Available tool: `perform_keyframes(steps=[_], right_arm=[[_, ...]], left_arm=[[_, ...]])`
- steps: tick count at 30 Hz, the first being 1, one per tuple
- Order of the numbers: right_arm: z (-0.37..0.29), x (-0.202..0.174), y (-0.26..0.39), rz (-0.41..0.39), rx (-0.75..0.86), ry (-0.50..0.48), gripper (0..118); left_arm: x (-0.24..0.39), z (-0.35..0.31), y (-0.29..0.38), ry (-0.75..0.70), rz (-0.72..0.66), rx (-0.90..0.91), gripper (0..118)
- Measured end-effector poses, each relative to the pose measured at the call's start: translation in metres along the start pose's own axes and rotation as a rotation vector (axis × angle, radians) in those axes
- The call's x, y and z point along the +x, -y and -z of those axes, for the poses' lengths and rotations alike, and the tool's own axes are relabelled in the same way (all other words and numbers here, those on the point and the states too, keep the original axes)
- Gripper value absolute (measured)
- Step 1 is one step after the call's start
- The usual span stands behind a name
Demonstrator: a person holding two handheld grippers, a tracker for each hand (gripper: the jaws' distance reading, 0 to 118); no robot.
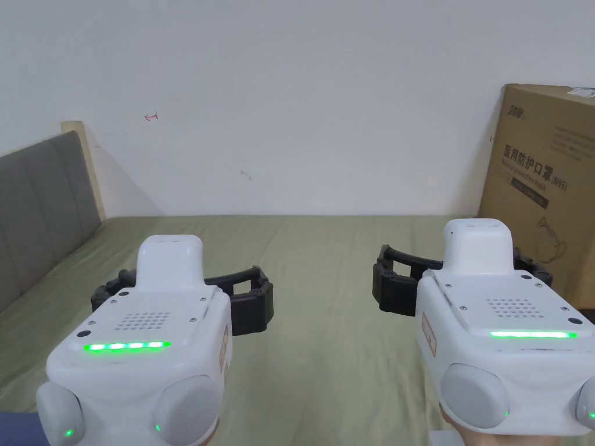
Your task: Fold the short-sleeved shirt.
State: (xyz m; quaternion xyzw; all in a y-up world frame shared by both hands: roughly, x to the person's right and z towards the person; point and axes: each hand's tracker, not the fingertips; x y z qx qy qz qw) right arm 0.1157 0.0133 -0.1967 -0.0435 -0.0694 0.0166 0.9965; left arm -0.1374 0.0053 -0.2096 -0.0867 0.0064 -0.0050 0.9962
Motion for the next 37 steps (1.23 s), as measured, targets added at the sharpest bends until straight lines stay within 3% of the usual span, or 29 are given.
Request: perform_keyframes(steps=[8, 20, 37], right_arm=[[-0.0016, 0.0033, -0.0004, 0.046, 0.001, 0.002, 114], [0.0004, 0.0052, 0.0022, 0.034, -0.012, 0.012, 114], [0.0033, 0.0046, 0.0076, 0.022, -0.03, 0.013, 114]], left_arm=[[0.0028, 0.0004, -0.0022, -0.007, 0.036, -0.036, 117], [0.0022, 0.0046, -0.0051, 0.007, -0.033, -0.082, 117], [0.0079, 0.0031, -0.0057, 0.006, 0.009, -0.078, 117]])
